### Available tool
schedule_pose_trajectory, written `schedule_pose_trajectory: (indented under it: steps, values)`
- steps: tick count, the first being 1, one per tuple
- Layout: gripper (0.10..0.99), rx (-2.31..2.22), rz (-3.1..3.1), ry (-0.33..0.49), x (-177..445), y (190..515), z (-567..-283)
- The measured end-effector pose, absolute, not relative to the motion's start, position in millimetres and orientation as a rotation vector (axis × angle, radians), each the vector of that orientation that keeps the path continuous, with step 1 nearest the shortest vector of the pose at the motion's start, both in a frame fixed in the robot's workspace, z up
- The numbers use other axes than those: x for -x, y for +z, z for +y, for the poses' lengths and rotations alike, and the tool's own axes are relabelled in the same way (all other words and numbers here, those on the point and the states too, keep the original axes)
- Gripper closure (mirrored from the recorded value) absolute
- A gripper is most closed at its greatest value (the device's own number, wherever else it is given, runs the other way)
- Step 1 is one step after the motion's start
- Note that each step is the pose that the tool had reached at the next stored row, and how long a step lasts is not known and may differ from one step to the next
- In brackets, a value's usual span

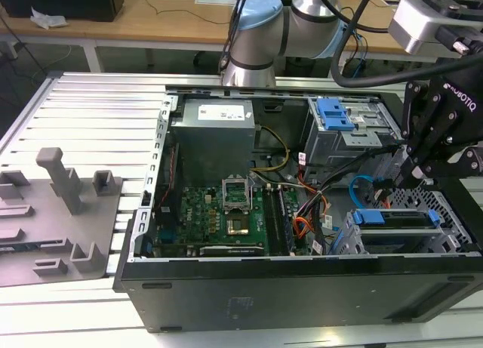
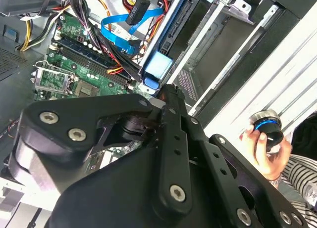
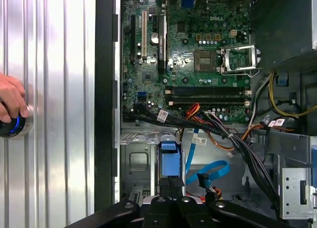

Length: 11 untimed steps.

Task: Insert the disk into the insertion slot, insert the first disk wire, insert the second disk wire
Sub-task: 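Insert the disk into the insertion slot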

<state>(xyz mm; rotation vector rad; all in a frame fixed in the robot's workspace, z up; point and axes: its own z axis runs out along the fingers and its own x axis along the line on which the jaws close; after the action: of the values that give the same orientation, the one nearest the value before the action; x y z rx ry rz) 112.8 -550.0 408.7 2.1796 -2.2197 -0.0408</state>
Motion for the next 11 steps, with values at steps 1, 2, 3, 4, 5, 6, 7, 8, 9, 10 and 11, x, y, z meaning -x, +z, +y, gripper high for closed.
schedule_pose_trajectory:
  steps: [1,2,3,4,5,6,7,8,9,10,11]
  values:
    - [0.980,-2.180,-2.220,-0.041,-112.9,408.7,-550.0]
    - [0.980,-2.180,-2.220,-0.041,-112.9,408.7,-550.0]
    - [0.980,-2.180,-2.220,-0.041,-112.9,408.6,-550.0]
    - [0.980,-2.180,-2.220,-0.041,-113.1,408.3,-550.0]
    - [0.980,-2.180,-2.220,-0.041,-113.2,407.5,-550.0]
    - [0.980,-2.180,-2.220,-0.041,-113.3,406.6,-550.0]
    - [0.980,-2.180,-2.220,-0.041,-113.3,405.2,-550.0]
    - [0.980,-2.180,-2.220,-0.041,-113.3,404.3,-550.0]
    - [0.980,-2.180,-2.220,-0.041,-113.3,403.6,-550.0]
    - [0.980,-2.180,-2.220,-0.041,-113.3,402.6,-550.0]
    - [0.980,-2.180,-2.220,-0.041,-113.3,401.9,-550.0]
